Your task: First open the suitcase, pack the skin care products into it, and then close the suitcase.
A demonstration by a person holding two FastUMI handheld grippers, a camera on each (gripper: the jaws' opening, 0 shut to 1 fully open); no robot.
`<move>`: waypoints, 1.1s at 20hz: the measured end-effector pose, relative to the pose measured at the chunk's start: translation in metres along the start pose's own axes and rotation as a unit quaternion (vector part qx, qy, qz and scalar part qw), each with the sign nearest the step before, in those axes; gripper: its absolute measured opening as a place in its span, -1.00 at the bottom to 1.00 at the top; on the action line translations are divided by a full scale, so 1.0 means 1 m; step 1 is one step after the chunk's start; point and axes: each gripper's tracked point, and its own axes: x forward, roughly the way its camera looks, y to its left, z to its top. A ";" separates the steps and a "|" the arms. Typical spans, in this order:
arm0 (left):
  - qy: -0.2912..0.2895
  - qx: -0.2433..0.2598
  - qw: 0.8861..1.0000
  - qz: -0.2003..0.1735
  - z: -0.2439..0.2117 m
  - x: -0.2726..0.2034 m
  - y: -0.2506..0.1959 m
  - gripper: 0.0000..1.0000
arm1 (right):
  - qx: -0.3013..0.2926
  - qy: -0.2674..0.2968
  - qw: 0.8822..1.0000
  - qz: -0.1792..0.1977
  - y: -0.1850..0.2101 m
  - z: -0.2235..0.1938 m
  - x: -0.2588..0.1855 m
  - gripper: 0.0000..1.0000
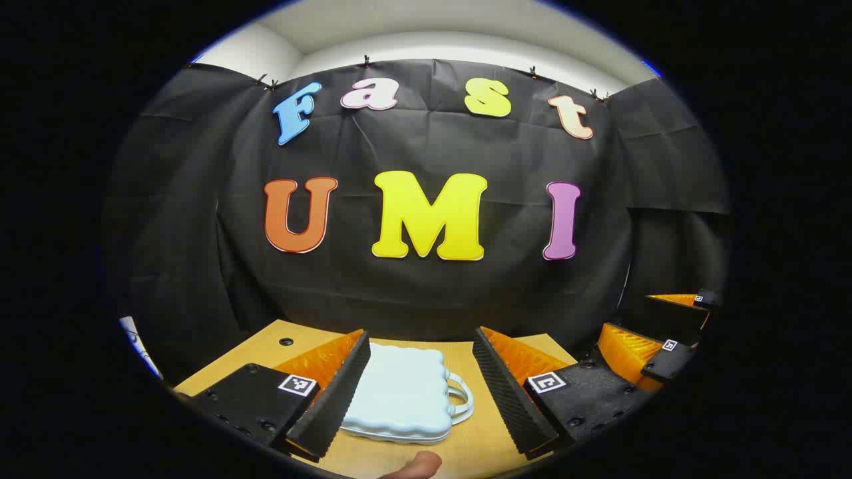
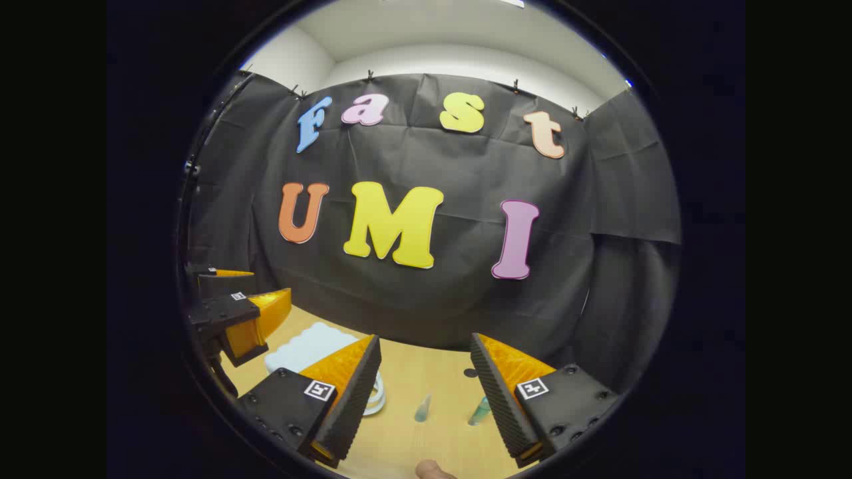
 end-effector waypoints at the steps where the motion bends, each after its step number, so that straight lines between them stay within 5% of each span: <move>1: 0.002 -0.003 1.000 -0.001 -0.002 0.001 -0.005 0.98 | -0.005 0.000 1.000 0.003 0.000 -0.001 0.001 0.60; 14: 0.005 -0.001 1.000 0.007 -0.003 0.019 -0.016 0.98 | -0.010 0.001 0.999 0.037 0.001 -0.006 0.016 0.61; 22: 0.001 0.021 1.000 0.011 -0.020 0.030 -0.015 0.99 | -0.004 0.004 1.000 0.011 -0.025 -0.012 0.022 0.60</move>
